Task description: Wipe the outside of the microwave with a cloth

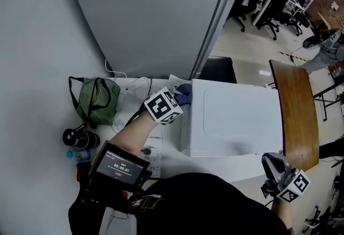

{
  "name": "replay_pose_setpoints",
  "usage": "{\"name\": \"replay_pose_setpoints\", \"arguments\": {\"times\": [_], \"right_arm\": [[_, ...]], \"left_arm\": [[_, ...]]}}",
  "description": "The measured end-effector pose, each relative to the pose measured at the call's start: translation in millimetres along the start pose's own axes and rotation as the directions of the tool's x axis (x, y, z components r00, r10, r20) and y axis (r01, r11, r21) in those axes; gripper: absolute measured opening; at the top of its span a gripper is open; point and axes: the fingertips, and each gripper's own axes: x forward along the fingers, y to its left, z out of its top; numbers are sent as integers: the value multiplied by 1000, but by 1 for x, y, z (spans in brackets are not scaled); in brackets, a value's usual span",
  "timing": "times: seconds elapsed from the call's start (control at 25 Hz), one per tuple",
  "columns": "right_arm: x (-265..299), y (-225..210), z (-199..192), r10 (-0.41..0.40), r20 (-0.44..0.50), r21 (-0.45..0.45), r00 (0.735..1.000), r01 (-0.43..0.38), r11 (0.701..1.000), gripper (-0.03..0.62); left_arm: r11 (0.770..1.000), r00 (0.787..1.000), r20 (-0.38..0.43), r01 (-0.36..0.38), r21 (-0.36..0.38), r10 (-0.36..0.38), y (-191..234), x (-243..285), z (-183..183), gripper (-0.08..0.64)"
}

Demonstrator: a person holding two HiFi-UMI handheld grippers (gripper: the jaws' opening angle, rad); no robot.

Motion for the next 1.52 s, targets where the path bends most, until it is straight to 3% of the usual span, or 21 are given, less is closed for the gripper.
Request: {"name": "replay_pose_setpoints", "arguments": {"times": [0.08,0.2,0.24,0.36,0.44,0.56,0.76,0.88,1.04,1.2,1.28,1.36,1.44,1.52], "right_arm": [[-7,-1,-1,-20,1,4,1000,20,1000,5],[-14,-6,-4,-48,-10,10,999,48,999,5],[-15,-6,-4,-53,-15,9,999,53,999,5],[-14,-3,-5,-55,-32,-2,998,55,998,5],[-15,-3,-6,-64,-45,-3,997,64,998,5],[-17,-7,-8,-88,-68,-1,994,88,996,5],[-16,-3,-7,-99,-105,-18,990,98,995,5],[-13,1,-5,-95,-109,-27,989,92,995,5],[-4,5,0,-47,-77,-39,996,44,998,5],[7,7,6,17,-21,-36,1000,-18,999,5],[12,9,9,47,4,-32,999,-47,998,5],[17,13,9,69,20,-29,997,-68,997,5],[17,16,8,74,29,-27,997,-73,997,5],[13,17,7,64,28,-24,998,-63,998,5]], "left_arm": [[1000,999,-47,-6,19,7,4,11,-12,60],[993,998,-7,63,-95,-64,12,21,-21,60],[992,996,-31,74,-106,-78,13,28,-30,60],[997,972,-225,73,-5,-72,4,68,-79,60],[997,963,-261,72,3,-69,7,89,-102,60],[997,964,-252,77,-29,-82,21,110,-121,58],[996,963,-258,89,14,-82,37,148,-155,60],[994,967,-234,110,28,-101,37,147,-157,60],[993,976,-202,100,64,-85,29,103,-134,60],[989,988,-65,142,38,-140,-2,18,-75,60],[968,968,21,252,-14,-251,-27,-14,-47,60],[922,926,107,372,-107,-362,-45,-26,-31,60],[855,883,220,461,-236,-415,-46,-20,-25,60],[765,831,362,541,-349,-423,-38,-5,-23,58]]}}
